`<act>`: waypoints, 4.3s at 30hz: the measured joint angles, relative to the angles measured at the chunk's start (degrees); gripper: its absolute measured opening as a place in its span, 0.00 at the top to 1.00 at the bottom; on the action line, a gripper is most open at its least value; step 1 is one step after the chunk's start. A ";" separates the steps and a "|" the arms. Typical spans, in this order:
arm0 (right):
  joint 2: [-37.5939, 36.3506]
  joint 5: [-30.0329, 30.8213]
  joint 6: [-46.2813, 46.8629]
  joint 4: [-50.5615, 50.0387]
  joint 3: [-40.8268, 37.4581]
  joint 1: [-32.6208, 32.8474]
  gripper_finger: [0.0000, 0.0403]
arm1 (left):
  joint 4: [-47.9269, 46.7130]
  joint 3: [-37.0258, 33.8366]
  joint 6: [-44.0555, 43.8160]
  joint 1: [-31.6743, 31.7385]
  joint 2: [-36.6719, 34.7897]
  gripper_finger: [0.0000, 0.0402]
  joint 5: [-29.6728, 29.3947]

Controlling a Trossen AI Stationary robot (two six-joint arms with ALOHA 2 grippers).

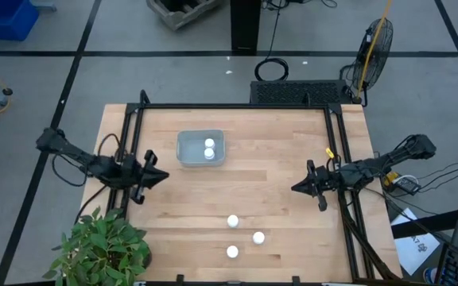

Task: Pick and place pill bottles into a basket
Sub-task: Put the white medicine bottle into the gray basket

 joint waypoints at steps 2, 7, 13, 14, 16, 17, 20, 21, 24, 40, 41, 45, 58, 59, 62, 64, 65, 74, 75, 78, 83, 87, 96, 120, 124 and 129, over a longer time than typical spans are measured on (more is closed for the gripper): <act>0.02 0.00 0.00 0.02 -0.02 0.00 0.99 | 4.86 0.00 -1.60 0.52 5.44 0.94 -0.30; 0.02 -0.02 0.00 0.02 -0.04 0.00 0.99 | 19.14 0.69 -6.14 2.70 21.08 0.94 -0.29; 0.02 -0.02 0.00 0.02 -0.04 0.00 0.99 | 14.14 11.17 -5.74 5.75 38.38 0.94 5.51; 0.02 -0.02 0.00 0.03 -0.04 0.00 0.99 | 11.51 13.73 -5.73 6.12 41.07 0.94 7.54; 0.02 -0.02 0.00 0.04 -0.04 0.00 0.99 | 5.69 19.53 -6.02 6.68 46.55 0.94 10.45; 0.02 -0.02 0.00 0.02 -0.04 0.00 0.99 | 3.36 22.41 -5.83 7.03 49.05 0.94 11.07; 0.02 -0.02 0.00 0.02 -0.04 0.00 0.99 | -0.59 30.74 -1.63 7.44 56.19 0.94 10.93; 0.01 -0.02 0.00 0.04 -0.04 0.00 0.99 | -1.75 33.47 -0.55 7.43 58.51 0.94 10.08; 0.02 -0.02 0.00 0.03 -0.07 0.00 0.99 | -8.23 41.65 -0.18 7.44 64.41 0.94 10.50; 0.02 -0.02 0.00 0.02 -0.07 0.00 0.99 | -29.67 57.88 -9.66 7.53 76.62 0.45 9.81; 0.02 -0.02 0.00 0.03 -0.07 0.00 0.99 | -30.39 57.88 -11.37 7.41 76.88 0.41 9.88; 0.02 -0.02 -0.01 0.02 -0.07 0.00 0.99 | -31.62 57.86 -13.75 5.81 77.77 0.30 10.19; 0.22 -0.04 -0.02 0.02 -0.07 0.00 0.99 | -29.18 57.91 -16.80 2.64 85.00 0.22 8.13; 0.24 -0.04 -0.02 0.02 -0.07 0.00 0.99 | -29.01 57.88 -16.79 2.62 85.49 0.22 8.13; 0.34 -0.03 -0.02 0.02 -0.07 0.00 0.99 | -27.65 57.88 -16.84 2.55 86.36 0.22 8.22; 0.33 -0.03 -0.02 0.00 -0.07 0.00 0.99 | -27.06 57.88 -17.07 2.47 87.19 0.22 8.35; 0.33 -0.02 -0.02 0.02 -0.07 0.00 0.99 | -27.31 57.85 -17.06 2.38 87.55 0.22 8.35; 0.33 -0.02 0.00 0.02 -0.07 -0.02 0.99 | -25.94 57.86 -17.72 2.33 88.46 0.22 8.60; 0.33 -0.02 -0.02 0.02 -0.07 0.00 0.99 | -25.96 57.86 -17.70 2.33 88.46 0.22 8.48; 0.33 -0.02 -0.02 0.02 -0.07 0.00 0.99 | -25.59 57.86 -17.53 2.33 88.46 0.22 8.46; 0.33 -0.02 -0.01 0.02 -0.07 -0.01 0.99 | -26.57 57.83 -17.74 2.76 89.05 0.29 8.52; 0.35 -0.02 -0.02 0.02 -0.07 -0.02 0.99 | -25.69 57.87 -17.83 3.19 89.51 0.39 9.28; 0.34 -0.02 -0.01 0.03 -0.07 -0.02 0.99 | -24.71 57.88 -17.95 4.02 89.51 0.59 9.83; 0.35 -0.02 0.00 0.04 -0.07 -0.02 0.99 | -34.24 57.81 -14.52 7.16 82.73 0.59 4.89; 0.35 -0.02 0.00 0.04 -0.07 -0.02 0.99 | -37.53 57.88 -12.80 7.38 78.64 0.57 -0.88; 0.35 -0.02 0.00 0.02 -0.07 -0.02 0.99 | -41.89 57.85 -11.63 7.93 74.45 0.59 -6.29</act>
